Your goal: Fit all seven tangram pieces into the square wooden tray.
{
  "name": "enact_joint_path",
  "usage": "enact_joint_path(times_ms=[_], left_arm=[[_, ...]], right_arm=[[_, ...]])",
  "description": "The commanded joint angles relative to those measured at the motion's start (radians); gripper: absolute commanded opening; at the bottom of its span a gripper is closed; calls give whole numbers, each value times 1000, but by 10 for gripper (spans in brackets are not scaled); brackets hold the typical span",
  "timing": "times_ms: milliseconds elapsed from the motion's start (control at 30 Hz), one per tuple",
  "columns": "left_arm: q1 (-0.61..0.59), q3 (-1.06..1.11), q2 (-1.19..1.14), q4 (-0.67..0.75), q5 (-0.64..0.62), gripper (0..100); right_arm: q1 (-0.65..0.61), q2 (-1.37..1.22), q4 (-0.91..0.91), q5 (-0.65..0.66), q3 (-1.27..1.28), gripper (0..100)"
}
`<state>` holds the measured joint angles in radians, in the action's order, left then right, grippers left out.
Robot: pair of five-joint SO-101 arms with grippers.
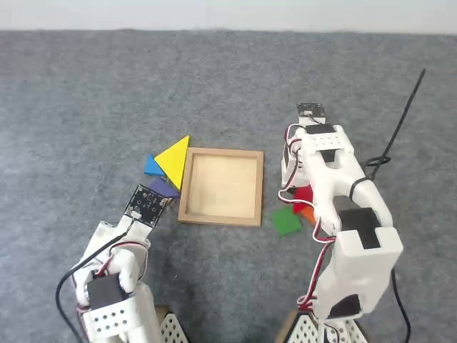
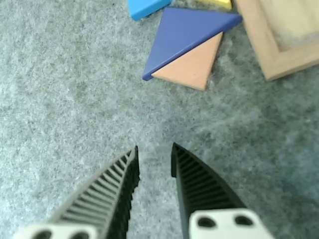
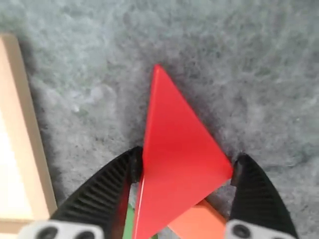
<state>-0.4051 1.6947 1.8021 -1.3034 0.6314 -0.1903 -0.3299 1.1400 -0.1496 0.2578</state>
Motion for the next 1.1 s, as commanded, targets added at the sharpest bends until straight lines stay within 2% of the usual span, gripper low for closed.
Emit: enact_joint_path(times_ms=[0, 400, 700, 1067], left_arm=[[-6, -16, 20, -9, 8, 111], [-6, -16, 20, -9, 8, 113], [-6, -16, 20, -9, 8, 112], [-6, -16, 20, -9, 8, 114]], right_arm=[[2, -2, 19, -11, -26, 224], [-2, 13, 21, -9, -26, 223], [-4, 168, 81, -9, -20, 223], [-1, 188, 93, -3, -18, 227]])
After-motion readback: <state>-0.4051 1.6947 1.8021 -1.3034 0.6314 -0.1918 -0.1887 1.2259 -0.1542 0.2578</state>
